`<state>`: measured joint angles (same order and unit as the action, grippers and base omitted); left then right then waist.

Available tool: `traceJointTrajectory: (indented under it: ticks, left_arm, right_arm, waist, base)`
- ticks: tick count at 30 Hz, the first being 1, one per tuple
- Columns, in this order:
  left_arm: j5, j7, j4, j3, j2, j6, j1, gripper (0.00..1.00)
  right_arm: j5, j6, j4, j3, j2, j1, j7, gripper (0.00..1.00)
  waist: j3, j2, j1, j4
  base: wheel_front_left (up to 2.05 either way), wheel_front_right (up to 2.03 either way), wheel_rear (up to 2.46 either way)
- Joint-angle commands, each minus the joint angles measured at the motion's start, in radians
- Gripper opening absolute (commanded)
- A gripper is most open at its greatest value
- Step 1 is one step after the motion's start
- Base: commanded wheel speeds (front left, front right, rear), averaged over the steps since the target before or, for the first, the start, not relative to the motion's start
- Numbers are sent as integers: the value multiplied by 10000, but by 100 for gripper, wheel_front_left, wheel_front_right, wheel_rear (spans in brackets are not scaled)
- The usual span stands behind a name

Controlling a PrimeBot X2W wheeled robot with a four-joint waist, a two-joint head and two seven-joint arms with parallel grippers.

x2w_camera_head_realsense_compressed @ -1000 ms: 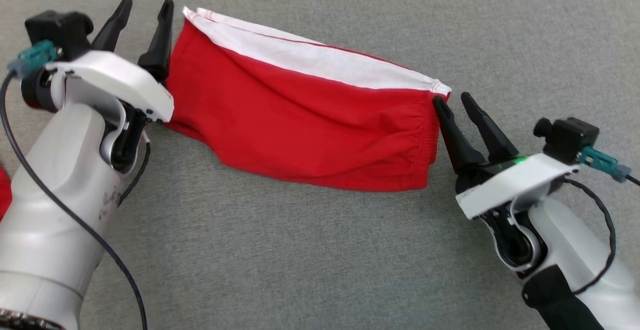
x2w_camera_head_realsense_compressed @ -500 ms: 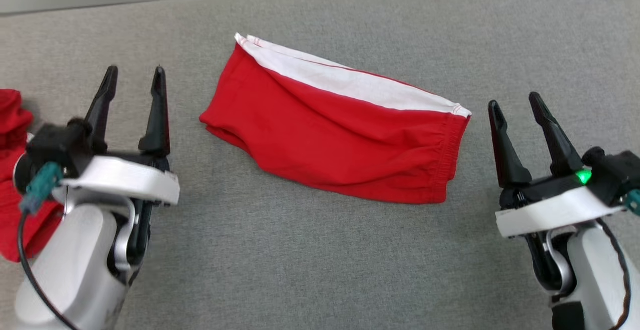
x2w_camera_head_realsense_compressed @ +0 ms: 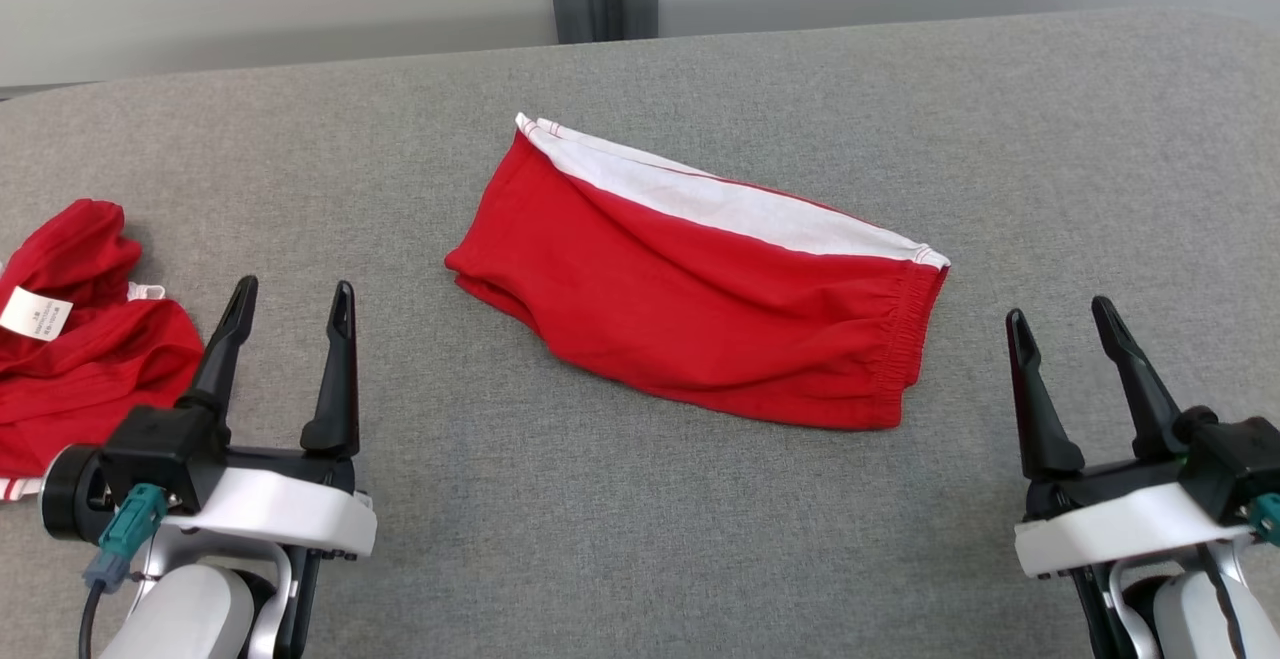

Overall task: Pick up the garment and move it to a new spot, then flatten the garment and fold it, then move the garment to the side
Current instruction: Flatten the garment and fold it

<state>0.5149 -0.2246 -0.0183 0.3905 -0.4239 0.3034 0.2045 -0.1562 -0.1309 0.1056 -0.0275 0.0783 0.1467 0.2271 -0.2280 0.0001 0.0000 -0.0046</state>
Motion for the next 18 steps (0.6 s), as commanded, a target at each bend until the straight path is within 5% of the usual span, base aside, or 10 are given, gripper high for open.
traceJointTrajectory:
  ticks: [1, 18]
  left_arm:
    - [37, 117, -78, 11, -82, 38, -121, 100]
    - [-51, 665, -169, 264, -253, -158, 585, 100]
  right_arm:
    - [97, 3, -175, 165, -22, -218, -101, 100]
    - [-74, 3, -501, 169, -242, -225, -285, 100]
  waist:
    - [35, -1, 0, 20]
    - [-211, -1, 0, -135]
  base:
    - [0, 0, 0]
    - [0, 0, 0]
